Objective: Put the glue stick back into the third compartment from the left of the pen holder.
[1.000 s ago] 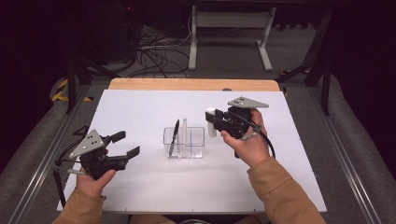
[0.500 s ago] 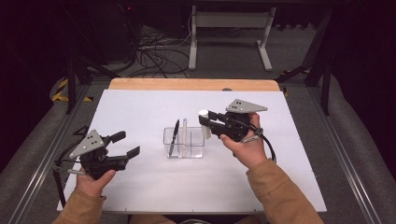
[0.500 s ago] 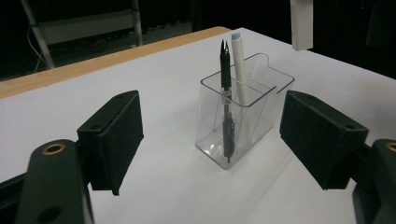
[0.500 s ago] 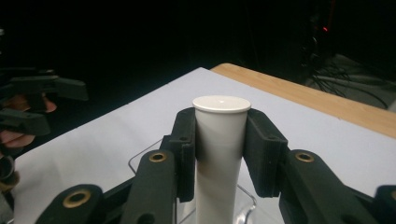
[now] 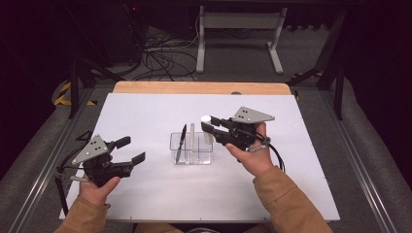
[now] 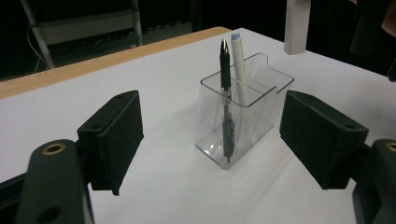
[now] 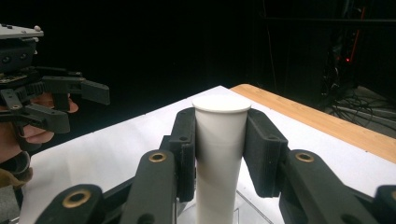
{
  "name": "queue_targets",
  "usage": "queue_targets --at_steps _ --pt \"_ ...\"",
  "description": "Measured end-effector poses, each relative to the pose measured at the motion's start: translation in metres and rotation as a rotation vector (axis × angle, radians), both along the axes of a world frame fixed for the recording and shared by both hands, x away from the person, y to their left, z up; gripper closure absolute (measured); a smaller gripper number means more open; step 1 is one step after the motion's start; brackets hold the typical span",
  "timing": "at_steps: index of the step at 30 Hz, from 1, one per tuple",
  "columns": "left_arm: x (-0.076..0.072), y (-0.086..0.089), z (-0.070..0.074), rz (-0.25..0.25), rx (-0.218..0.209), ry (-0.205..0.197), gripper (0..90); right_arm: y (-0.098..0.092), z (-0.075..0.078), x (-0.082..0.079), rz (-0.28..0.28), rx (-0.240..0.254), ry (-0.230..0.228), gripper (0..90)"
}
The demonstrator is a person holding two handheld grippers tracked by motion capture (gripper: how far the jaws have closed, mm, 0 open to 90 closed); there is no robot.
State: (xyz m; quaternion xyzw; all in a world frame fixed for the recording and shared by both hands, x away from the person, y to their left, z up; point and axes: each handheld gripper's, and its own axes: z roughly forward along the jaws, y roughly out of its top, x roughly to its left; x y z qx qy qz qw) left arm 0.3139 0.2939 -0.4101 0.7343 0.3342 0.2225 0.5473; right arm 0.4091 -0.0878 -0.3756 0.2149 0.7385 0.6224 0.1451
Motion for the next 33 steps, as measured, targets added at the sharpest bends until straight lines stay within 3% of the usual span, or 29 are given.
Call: queue_targets --at_steps 9,21,33 --pt "0.000 0.000 0.000 0.000 0.003 0.000 22.1 0.003 -0.012 0.004 0.015 0.040 -0.004 67.1" --pt "0.000 0.000 0.000 -0.003 0.001 -0.003 22.0 0.010 -0.029 0.006 0.004 -0.016 -0.049 67.0" --pt "0.000 0.000 0.000 -0.004 0.006 -0.004 22.0 0.013 -0.042 0.007 -0.011 -0.038 -0.026 67.0"
